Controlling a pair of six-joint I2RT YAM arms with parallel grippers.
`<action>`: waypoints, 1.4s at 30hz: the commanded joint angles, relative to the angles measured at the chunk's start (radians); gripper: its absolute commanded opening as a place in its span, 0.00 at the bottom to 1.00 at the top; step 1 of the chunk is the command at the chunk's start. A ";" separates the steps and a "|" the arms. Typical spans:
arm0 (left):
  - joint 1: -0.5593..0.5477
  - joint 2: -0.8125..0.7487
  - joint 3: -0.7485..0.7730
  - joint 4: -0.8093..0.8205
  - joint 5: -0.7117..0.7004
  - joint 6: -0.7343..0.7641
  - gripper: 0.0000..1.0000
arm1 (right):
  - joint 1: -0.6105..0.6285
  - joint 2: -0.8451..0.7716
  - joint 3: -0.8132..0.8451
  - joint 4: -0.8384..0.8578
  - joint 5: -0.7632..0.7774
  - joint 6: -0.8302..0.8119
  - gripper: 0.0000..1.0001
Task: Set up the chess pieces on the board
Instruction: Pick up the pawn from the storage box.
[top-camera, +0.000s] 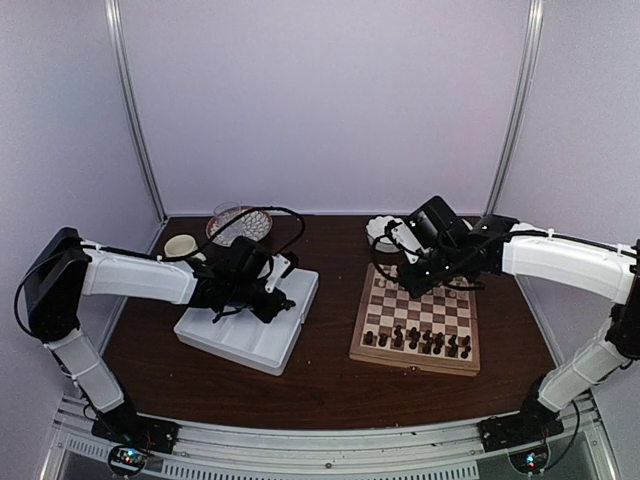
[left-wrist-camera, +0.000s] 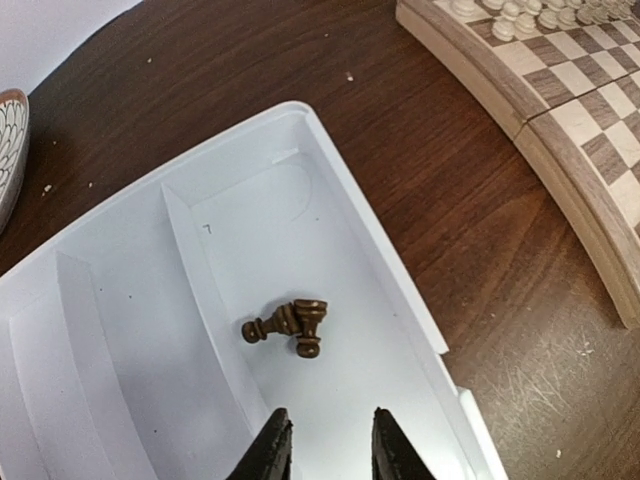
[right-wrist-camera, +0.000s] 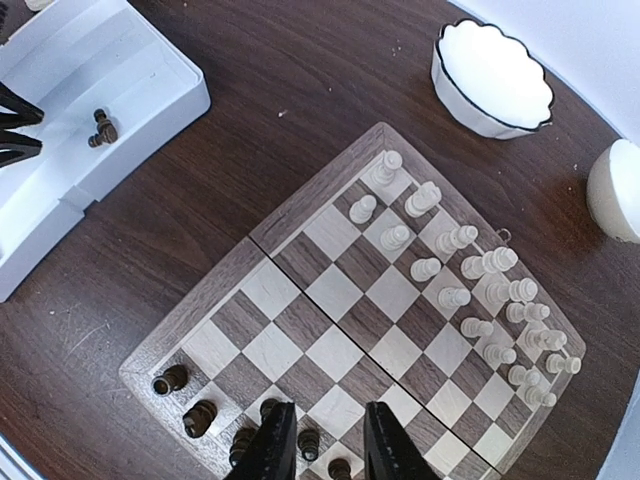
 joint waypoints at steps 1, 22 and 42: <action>0.033 0.067 0.079 -0.028 0.044 -0.002 0.26 | 0.010 -0.090 -0.091 0.188 0.023 0.007 0.27; 0.079 0.252 0.225 -0.143 0.154 0.004 0.19 | 0.011 -0.095 -0.142 0.254 0.063 0.017 0.27; 0.079 0.348 0.301 -0.208 0.008 0.018 0.25 | 0.010 -0.100 -0.151 0.271 0.022 0.020 0.27</action>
